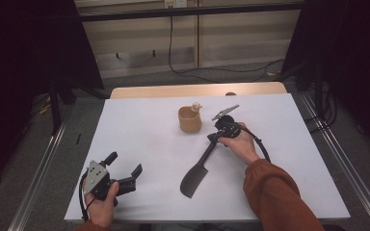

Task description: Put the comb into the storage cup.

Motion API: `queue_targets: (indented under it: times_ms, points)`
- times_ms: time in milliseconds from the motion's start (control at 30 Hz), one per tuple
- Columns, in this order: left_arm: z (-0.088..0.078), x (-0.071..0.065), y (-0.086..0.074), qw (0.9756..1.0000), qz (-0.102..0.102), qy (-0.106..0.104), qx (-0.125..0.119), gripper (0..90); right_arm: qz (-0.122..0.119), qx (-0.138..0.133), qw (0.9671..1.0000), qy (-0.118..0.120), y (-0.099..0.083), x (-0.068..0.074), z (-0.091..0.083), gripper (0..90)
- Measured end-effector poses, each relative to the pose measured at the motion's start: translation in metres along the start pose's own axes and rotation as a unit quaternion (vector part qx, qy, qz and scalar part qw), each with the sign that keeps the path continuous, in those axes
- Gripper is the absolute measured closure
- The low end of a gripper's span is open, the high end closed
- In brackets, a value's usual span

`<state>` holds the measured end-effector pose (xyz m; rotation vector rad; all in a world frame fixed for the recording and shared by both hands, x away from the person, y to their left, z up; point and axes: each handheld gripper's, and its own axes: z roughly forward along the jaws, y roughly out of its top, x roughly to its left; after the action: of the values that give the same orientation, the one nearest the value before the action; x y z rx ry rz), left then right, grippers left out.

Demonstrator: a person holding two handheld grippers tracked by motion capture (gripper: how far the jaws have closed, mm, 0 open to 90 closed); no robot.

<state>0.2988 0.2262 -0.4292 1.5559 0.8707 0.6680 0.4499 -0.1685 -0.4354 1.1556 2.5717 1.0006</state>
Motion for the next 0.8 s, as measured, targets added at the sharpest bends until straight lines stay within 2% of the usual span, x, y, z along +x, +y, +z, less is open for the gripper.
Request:
queue_targets:
  times_ms: [500, 800]
  points:
    - [0.000, 0.000, 0.000, 1.0000, -0.003, -0.001, -0.001, 2.1, 0.000, 0.016, 0.9999, -0.005, -0.007, -0.002, 0.004, 90.0]
    - [0.001, -0.001, 0.000, 1.0000, -0.005, -0.003, 0.000, 2.1, -0.003, 0.014, 0.9999, -0.007, -0.012, -0.004, 0.003, 90.0]
